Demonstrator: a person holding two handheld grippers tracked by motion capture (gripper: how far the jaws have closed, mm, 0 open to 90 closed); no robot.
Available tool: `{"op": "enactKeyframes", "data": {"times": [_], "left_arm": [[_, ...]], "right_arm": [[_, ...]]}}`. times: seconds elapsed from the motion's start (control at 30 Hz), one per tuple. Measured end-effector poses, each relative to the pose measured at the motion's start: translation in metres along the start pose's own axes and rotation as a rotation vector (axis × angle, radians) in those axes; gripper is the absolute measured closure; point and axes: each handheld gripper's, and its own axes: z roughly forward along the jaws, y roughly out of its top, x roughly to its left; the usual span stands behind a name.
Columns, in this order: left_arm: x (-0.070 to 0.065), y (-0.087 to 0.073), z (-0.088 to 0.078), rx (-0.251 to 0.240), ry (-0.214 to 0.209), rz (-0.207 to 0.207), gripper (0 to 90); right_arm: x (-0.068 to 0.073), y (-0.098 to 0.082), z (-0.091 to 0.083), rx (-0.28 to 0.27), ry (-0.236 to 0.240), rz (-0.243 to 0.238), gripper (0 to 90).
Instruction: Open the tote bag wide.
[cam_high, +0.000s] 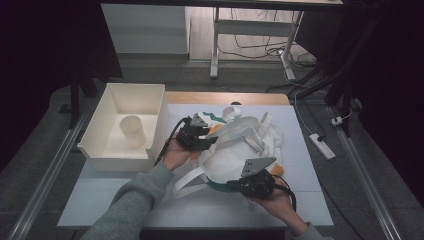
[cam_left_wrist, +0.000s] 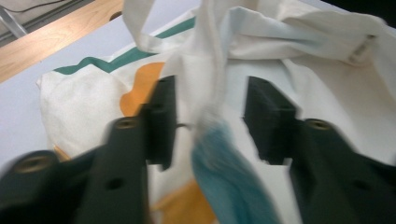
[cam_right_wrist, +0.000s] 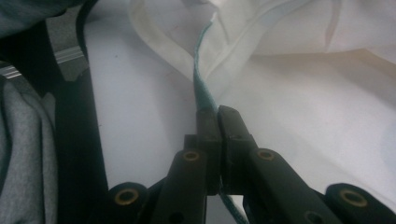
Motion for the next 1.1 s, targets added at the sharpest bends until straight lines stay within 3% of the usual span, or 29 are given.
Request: {"op": "enactKeyframes", "data": {"times": [0.03, 0.1, 0.27, 0.37, 0.5, 0.6, 0.67, 0.8, 0.87, 0.97, 1.1], "left_arm": [[0.003, -0.001, 0.002, 0.006, -0.009, -0.007, 76.5], [0.007, -0.003, 0.004, 0.018, -0.014, -0.012, 81.2], [0.012, -0.006, -0.009, 0.010, -0.020, -0.020, 82.7], [0.008, -0.008, -0.023, 0.007, -0.030, 0.005, 82.7], [0.001, -0.012, -0.040, -0.009, -0.048, 0.015, 82.7], [0.001, -0.015, -0.043, -0.009, -0.027, 0.020, 82.6], [0.005, -0.017, -0.039, -0.003, -0.026, 0.004, 82.5], [0.010, -0.020, -0.028, 0.015, -0.005, -0.010, 82.3], [0.011, -0.023, -0.023, 0.029, 0.001, -0.013, 82.3], [0.011, -0.028, -0.017, 0.050, 0.012, -0.008, 82.2], [0.011, -0.031, -0.016, 0.062, 0.009, -0.005, 82.0]], "right_arm": [[0.001, 0.000, 0.000, -0.003, 0.004, -0.001, 87.9], [0.002, 0.000, -0.001, -0.007, 0.015, 0.002, 87.9], [0.008, 0.003, -0.003, -0.043, 0.095, 0.009, 88.2], [0.014, 0.007, -0.008, -0.073, 0.172, 0.010, 88.3], [0.028, 0.013, -0.019, -0.095, 0.215, -0.033, 88.3], [0.029, 0.015, -0.023, -0.086, 0.185, -0.042, 88.3], [0.023, 0.013, -0.022, -0.091, 0.177, -0.004, 88.3], [0.008, 0.004, -0.018, -0.045, 0.086, 0.029, 88.2], [-0.002, -0.003, -0.015, -0.041, 0.097, 0.077, 88.3], [-0.012, -0.015, -0.007, 0.005, 0.079, 0.113, 88.3], [-0.011, -0.020, 0.001, 0.019, 0.114, 0.123, 88.2]]}}
